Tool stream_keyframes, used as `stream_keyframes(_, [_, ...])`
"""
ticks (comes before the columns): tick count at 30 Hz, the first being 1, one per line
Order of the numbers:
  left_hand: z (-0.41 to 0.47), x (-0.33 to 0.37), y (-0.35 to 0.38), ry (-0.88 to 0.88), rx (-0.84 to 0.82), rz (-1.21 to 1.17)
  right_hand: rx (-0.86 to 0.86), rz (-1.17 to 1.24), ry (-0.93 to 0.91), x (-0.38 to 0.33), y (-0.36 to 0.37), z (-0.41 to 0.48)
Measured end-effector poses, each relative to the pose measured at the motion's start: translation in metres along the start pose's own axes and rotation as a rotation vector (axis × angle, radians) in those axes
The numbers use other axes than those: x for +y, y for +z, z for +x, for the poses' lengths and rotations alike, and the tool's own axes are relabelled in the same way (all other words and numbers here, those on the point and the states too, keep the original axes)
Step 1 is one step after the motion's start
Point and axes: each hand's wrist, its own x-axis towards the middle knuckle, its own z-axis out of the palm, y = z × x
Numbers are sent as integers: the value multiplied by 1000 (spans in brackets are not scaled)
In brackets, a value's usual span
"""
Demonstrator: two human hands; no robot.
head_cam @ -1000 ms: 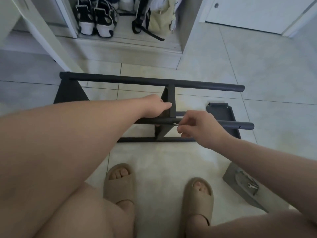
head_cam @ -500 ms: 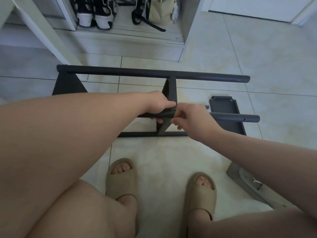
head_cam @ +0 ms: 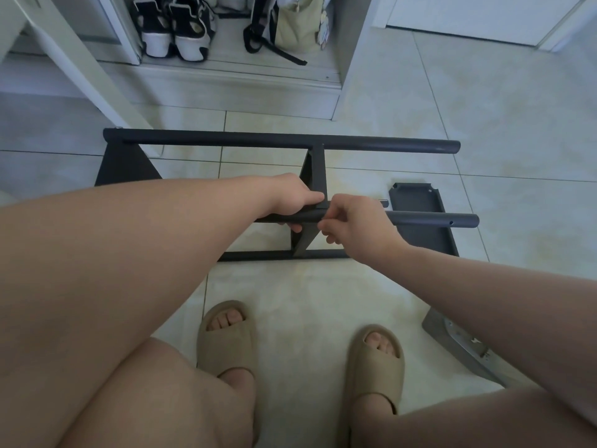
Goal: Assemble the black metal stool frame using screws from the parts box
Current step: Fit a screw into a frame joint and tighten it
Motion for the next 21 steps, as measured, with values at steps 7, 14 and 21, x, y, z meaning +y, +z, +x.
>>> stream_keyframes(7, [-1, 0, 1, -3, -1, 1, 2, -199, -109, -2, 1, -1])
stream_keyframes(14, [-1, -1, 0, -6, -3, -6, -48, -384, -183, -8, -2, 0])
stream_keyframes(21, [0, -2, 1, -5, 6, -18, 5, 64, 98, -8, 1, 0])
